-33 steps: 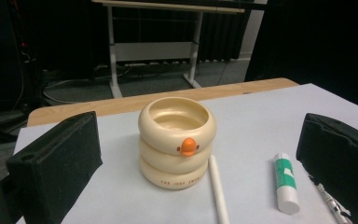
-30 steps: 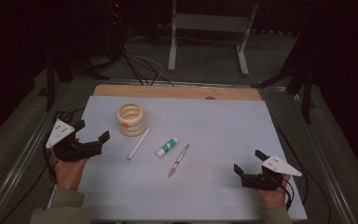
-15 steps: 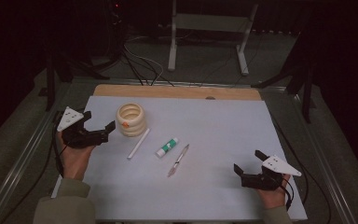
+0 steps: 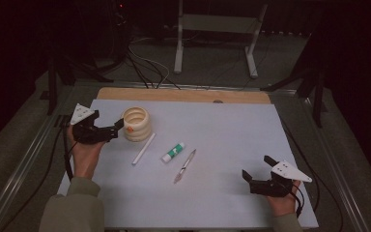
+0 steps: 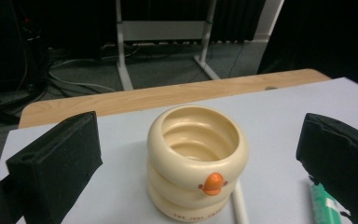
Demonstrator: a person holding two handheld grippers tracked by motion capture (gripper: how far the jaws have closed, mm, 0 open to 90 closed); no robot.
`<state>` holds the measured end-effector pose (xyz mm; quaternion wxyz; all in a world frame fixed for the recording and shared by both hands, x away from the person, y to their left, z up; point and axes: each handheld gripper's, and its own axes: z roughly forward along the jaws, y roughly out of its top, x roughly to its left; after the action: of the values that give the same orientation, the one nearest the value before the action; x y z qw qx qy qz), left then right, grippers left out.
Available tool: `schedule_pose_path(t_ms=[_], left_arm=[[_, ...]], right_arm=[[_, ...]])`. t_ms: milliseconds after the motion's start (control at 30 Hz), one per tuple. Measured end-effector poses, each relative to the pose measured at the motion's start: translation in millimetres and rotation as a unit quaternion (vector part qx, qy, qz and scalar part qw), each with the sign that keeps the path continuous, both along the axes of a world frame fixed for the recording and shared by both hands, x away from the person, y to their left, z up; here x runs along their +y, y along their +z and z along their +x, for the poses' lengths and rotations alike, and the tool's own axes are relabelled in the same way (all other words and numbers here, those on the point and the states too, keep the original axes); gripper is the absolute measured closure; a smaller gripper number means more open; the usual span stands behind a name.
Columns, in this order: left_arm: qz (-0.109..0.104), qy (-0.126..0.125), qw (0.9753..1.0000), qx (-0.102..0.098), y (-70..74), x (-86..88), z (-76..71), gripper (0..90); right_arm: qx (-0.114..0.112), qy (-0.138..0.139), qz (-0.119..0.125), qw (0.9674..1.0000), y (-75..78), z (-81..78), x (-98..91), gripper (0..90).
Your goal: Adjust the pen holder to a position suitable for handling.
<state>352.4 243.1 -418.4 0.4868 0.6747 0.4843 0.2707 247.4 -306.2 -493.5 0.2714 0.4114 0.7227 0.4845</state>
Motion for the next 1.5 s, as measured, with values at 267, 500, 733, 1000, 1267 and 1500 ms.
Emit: schedule_pose_path(t_ms=[267,500,733,1000,1267,1500], left_arm=[[0.010,0.009,0.9998,0.016,-0.1,-3.5,14.9,1.0],[0.008,0.023,0.9992,0.032,-4.0,-7.0,27.9,2.7],[-0.008,0.040,0.9969,0.068,-14.5,-9.5,40.5,7.8],[-0.037,0.039,0.9939,0.097,-23.0,-13.0,48.8,17.6],[-0.057,0.066,0.9861,0.141,-35.6,-16.9,59.7,30.6],[-0.077,0.096,0.9782,0.167,-45.6,-20.8,65.5,53.2]], right_arm=[[0.000,0.001,0.000,1.0000,-0.1,0.1,0.1,0.0],[0.000,0.001,0.000,1.0000,-0.1,0.3,0.2,0.0],[0.000,0.002,0.000,1.0000,-0.4,0.6,0.0,0.0],[0.000,0.002,0.001,1.0000,-0.3,0.7,-0.7,0.0],[0.001,0.002,-0.001,1.0000,-0.5,1.2,-0.7,0.0],[0.001,0.000,0.001,1.0000,-0.3,0.8,-1.3,0.0]])
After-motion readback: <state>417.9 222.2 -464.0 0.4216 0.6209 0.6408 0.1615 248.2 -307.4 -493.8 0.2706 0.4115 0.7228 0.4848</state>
